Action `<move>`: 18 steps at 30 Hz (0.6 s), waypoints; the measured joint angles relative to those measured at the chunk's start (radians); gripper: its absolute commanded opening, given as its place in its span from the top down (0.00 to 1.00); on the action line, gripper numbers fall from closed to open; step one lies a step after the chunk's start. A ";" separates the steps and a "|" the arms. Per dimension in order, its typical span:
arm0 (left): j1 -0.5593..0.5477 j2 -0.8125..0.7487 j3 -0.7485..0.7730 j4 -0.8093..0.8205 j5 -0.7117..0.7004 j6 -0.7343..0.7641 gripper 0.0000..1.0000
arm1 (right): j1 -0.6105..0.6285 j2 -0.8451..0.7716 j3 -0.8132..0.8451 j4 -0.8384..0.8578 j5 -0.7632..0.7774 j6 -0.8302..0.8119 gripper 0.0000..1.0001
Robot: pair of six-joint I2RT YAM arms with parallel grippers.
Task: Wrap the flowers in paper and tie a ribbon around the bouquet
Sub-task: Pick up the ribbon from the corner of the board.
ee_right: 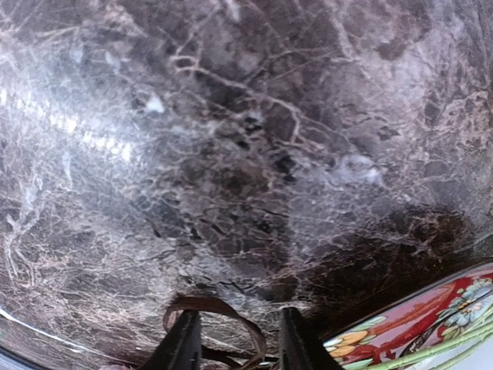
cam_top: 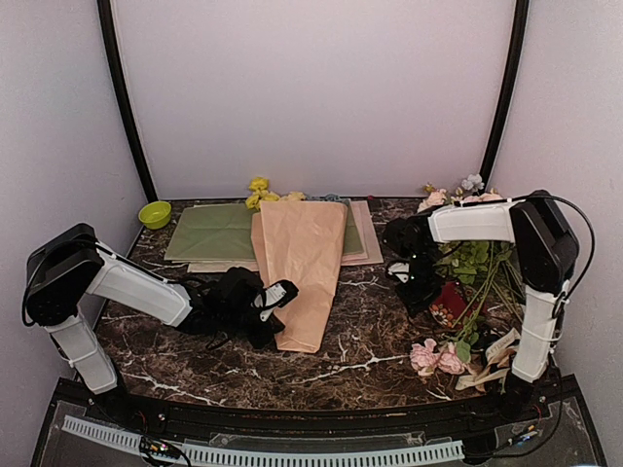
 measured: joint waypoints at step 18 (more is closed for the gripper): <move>0.000 0.000 0.000 0.000 0.001 0.001 1.00 | -0.003 -0.020 0.016 -0.001 -0.045 -0.011 1.00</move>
